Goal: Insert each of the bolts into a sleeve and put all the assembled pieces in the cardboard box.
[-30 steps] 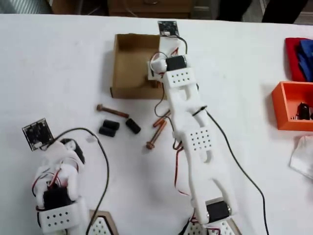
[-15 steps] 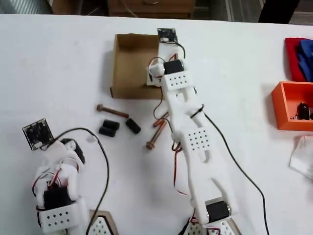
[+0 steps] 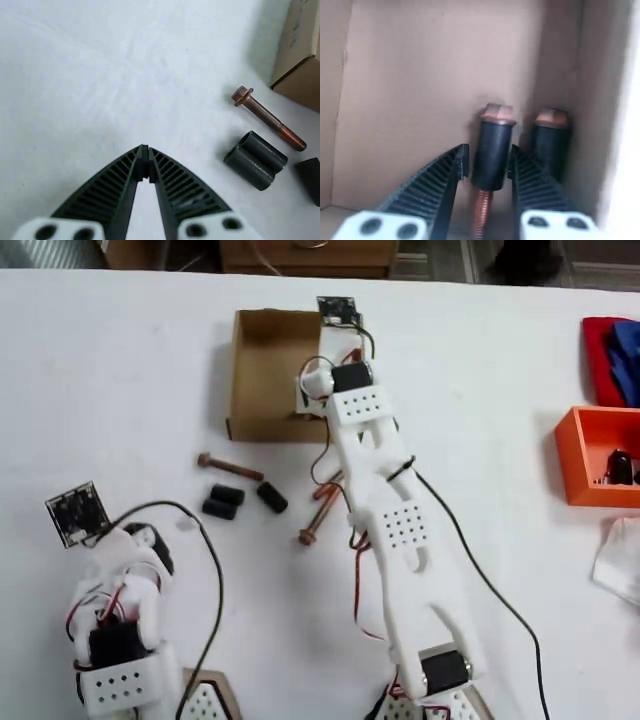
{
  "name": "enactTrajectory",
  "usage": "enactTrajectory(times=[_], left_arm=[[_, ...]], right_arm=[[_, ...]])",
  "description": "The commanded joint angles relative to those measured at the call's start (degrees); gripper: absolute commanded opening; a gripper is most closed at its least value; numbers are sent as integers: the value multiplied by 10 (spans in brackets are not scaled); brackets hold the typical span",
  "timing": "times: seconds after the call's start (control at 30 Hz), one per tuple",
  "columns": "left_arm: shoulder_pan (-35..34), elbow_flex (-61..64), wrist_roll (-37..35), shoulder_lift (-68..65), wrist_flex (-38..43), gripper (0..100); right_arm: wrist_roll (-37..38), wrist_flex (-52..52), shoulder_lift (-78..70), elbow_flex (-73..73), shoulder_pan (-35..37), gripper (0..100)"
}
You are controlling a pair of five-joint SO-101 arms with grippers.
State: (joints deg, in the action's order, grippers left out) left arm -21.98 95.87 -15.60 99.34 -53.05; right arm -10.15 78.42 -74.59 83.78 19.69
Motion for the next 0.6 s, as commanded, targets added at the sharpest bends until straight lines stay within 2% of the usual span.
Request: enactTrajectory(times=[0.0,0.2,0.43,0.57], left_arm=[[-4,15,-5,7,-1,26],[-4,15,-5,7,-1,26],[-4,15,-5,9,0,26],[-8,15,-5,9,12,26]], right_arm=[[34,10,62,51,-7,111],[91,91,125,118,-6,111],[154,225,191,116,24,111],[185,231,213,82,36,111]])
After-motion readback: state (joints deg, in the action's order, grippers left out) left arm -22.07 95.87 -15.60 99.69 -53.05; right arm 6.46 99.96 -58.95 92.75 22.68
